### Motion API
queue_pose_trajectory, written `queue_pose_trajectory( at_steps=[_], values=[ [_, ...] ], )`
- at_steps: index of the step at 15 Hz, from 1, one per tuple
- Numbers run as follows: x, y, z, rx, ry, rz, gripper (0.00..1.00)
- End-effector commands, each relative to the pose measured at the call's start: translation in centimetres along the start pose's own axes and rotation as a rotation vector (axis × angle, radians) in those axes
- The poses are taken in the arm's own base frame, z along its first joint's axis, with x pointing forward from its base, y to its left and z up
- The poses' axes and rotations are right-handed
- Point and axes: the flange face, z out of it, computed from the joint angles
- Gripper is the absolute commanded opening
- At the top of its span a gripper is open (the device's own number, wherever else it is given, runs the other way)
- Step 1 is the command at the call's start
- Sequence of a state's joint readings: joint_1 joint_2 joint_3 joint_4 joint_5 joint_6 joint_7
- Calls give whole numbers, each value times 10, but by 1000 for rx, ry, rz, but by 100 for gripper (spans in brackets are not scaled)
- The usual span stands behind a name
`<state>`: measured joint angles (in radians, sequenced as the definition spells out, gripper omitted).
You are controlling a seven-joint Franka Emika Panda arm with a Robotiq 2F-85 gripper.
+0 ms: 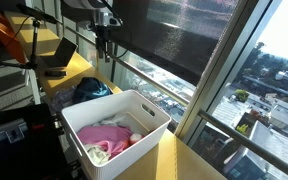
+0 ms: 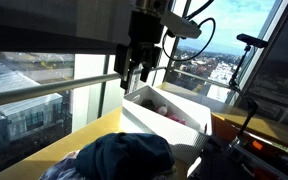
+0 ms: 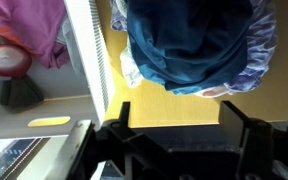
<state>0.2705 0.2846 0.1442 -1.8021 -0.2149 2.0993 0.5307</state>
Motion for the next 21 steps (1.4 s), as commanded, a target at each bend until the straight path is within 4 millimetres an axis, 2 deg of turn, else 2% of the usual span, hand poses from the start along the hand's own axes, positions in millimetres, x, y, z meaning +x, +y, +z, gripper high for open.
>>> queue_pose_trajectory(
  at_steps=[1, 3, 5, 8, 11, 13, 15, 21],
  values=[
    [19, 83, 6, -39, 2, 98, 100],
    [24, 135, 26, -53, -9, 161, 100],
    [23, 178, 50, -56, -29, 215, 100],
    [15, 225, 89, -58, -51, 268, 100],
    [-1, 257, 135, -60, -96, 314, 100],
    [-15, 268, 165, -70, -134, 335, 100],
    [-29, 269, 192, -76, -171, 342, 100],
    [-79, 224, 271, -76, -226, 276, 100]
  ],
)
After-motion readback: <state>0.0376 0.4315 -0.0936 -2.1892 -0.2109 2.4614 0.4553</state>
